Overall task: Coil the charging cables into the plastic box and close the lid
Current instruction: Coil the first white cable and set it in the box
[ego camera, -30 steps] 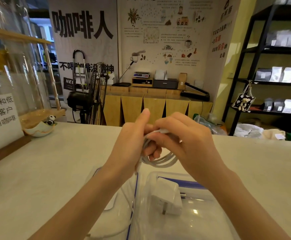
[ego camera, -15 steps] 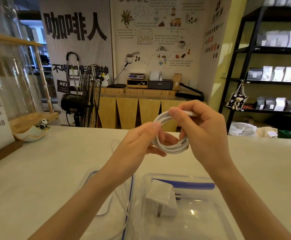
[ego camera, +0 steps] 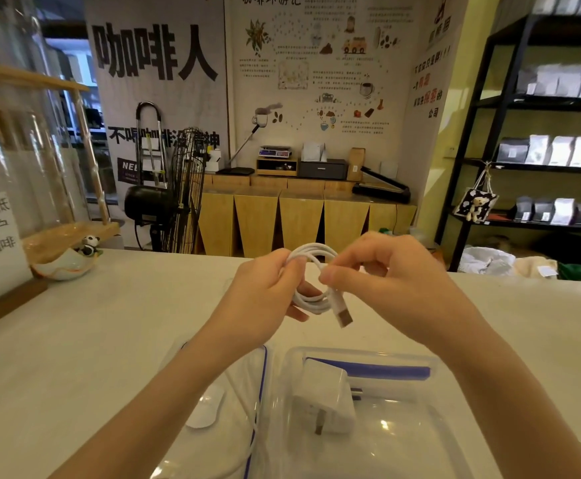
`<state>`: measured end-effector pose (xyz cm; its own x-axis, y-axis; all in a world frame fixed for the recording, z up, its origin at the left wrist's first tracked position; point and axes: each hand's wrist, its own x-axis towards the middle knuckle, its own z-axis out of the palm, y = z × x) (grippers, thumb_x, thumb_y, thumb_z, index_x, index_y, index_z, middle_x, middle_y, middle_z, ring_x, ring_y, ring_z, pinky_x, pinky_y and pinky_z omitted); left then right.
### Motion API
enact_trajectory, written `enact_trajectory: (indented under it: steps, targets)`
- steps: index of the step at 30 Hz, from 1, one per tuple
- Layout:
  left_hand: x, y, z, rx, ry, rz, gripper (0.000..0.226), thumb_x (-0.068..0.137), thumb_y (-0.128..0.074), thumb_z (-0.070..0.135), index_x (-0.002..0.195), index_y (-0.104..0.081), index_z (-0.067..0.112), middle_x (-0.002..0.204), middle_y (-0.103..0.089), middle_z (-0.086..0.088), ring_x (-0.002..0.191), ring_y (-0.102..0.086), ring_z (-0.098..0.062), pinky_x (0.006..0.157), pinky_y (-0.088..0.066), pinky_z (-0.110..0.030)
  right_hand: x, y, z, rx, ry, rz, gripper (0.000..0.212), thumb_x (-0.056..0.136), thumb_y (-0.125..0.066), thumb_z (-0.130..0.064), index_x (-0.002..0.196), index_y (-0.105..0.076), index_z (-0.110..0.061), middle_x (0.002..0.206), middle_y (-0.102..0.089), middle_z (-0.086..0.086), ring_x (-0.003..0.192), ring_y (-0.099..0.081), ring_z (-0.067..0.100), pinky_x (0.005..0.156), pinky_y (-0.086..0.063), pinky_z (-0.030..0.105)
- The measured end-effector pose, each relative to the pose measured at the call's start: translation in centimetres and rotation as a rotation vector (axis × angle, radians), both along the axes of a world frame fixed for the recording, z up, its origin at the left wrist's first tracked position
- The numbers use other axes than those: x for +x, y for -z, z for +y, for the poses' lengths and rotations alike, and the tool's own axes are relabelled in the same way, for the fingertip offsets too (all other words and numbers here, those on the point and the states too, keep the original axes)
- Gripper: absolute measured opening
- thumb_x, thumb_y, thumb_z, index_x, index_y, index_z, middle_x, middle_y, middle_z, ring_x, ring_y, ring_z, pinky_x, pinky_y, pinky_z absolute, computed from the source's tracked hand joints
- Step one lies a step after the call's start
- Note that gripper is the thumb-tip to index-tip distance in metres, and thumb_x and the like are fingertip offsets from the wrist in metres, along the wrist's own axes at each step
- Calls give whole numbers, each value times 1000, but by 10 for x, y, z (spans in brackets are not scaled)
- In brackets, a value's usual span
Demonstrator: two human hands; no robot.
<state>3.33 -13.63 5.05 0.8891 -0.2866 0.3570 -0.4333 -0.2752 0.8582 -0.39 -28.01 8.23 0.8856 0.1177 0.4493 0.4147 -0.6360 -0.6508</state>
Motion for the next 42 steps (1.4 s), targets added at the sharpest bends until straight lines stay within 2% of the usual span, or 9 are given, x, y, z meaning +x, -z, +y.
enact_trajectory:
  steps: [5,12,17,22,28,33,37,40,42]
  targets:
    - [0,2,-3,83,-1,-4,22,95,-36,24,83,-54,21,70,-62,3,60,-64,-7,55,-55,-17,2,0,-1,-16,-123,138,7,87,-56,-21,87,-63,-21,63,-60,-11,53,-57,-4,49,-43,5]
    - [-4,-6,3,69,93,123,29,95,-36,23,73,-52,12,66,-66,-7,58,-70,-17,50,-56,-21,13,9,2,-107,-51,-129,6,89,-51,-20,91,-56,-22,71,-59,-15,70,-59,1,67,-46,6]
    - [-5,-13,7,-69,127,196,32,96,-35,20,71,-50,6,60,-68,-8,57,-71,-20,48,-56,-21,19,12,-5,-334,91,-460,12,80,-65,-25,85,-74,-17,73,-56,-9,72,-46,10,59,-34,14]
    - [-11,-17,8,-185,258,220,31,94,-35,23,74,-51,6,57,-70,-3,59,-71,-21,49,-56,-21,18,16,-1,-253,155,-723,12,73,-69,-19,77,-72,-7,76,-64,7,70,-58,19,54,-51,28]
    - [-12,-23,16,-188,351,218,39,80,-40,37,79,-56,2,61,-69,-6,63,-71,-26,52,-57,-24,16,10,-4,257,-172,-47,32,85,-59,-19,116,-51,-20,94,-68,-7,86,-66,7,78,-54,23]
    - [-13,-24,17,-235,381,289,32,78,-41,37,66,-53,9,58,-68,-9,57,-70,-25,47,-56,-23,17,8,-5,258,-295,65,19,91,-46,-15,98,-63,-19,54,-53,-13,52,-48,2,51,-42,14]
    - [-10,-25,20,-235,440,406,30,77,-45,34,57,-52,12,62,-68,-17,53,-69,-24,41,-53,-21,12,5,-6,305,-282,168,28,92,-41,-26,79,-63,-15,49,-48,-10,44,-42,2,44,-39,11]
    - [-6,-23,23,-163,518,476,29,77,-47,34,59,-53,12,66,-70,-17,53,-69,-23,42,-54,-20,10,7,-14,295,-262,270,38,91,-41,-31,89,-64,0,51,-45,-3,44,-40,5,43,-39,12]
    - [-2,-20,25,-106,558,501,31,81,-48,35,66,-52,8,68,-70,-17,53,-69,-21,42,-54,-20,6,8,-18,252,-287,319,29,90,-44,-29,89,-67,-12,49,-43,-4,42,-38,5,40,-36,13]
